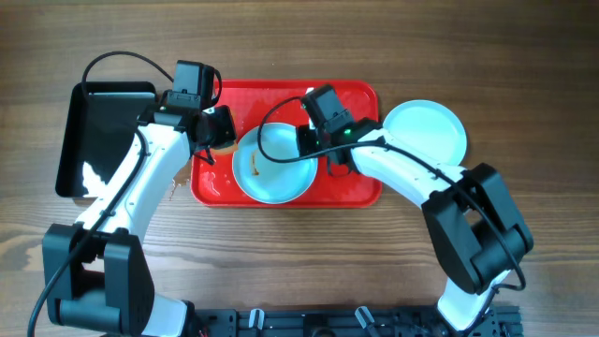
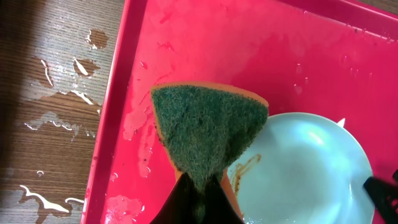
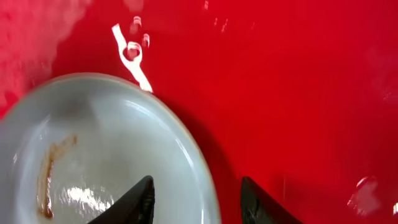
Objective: Clean dirty plates on tray and stack at the side
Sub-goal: 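Bring the sponge in the left gripper onto the last plate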
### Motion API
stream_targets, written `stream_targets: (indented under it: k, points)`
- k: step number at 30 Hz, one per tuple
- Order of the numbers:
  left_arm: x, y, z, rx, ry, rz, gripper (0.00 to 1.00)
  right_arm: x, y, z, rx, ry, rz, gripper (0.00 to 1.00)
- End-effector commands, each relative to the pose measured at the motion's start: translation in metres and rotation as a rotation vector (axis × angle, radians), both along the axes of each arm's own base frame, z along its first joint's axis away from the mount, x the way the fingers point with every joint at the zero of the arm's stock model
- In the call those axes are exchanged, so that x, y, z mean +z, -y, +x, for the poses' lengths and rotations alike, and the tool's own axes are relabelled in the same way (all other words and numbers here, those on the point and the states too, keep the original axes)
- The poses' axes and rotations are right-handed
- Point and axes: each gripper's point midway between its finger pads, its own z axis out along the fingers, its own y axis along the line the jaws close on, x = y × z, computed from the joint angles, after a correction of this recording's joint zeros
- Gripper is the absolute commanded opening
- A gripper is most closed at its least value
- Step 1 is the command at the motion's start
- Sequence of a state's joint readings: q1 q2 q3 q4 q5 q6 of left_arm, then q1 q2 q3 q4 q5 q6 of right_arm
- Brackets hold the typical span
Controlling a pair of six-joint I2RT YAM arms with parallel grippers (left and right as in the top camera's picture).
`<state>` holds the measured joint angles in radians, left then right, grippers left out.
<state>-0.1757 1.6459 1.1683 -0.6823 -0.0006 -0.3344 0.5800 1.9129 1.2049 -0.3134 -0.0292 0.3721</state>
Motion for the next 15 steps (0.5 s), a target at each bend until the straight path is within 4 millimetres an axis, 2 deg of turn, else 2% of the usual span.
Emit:
stream_targets:
  k: [1,5,6,7,15]
  points:
    - [-0.005,0.0,-0.003,-0.013,-0.017,-0.003,0.04,-0.005,0.004,0.01,-0.018,0.012,-0.008,0.44]
    - [-0.005,0.0,-0.003,-0.013,-0.017,-0.003,0.04,-0.032,0.01,0.007,-0.03,-0.032,-0.052,0.38]
    - [-0.005,0.0,-0.003,-0.013,-0.017,-0.003,0.04,-0.039,0.01,0.005,-0.029,-0.052,-0.055,0.34]
    - [-0.005,0.0,-0.003,-0.013,-0.017,-0.003,0.04,-0.046,0.008,0.001,-0.021,-0.076,-0.049,0.25]
    - [-0.005,0.0,-0.003,-0.013,-0.017,-0.003,0.04,-0.05,0.003,-0.007,-0.04,-0.129,-0.002,0.2]
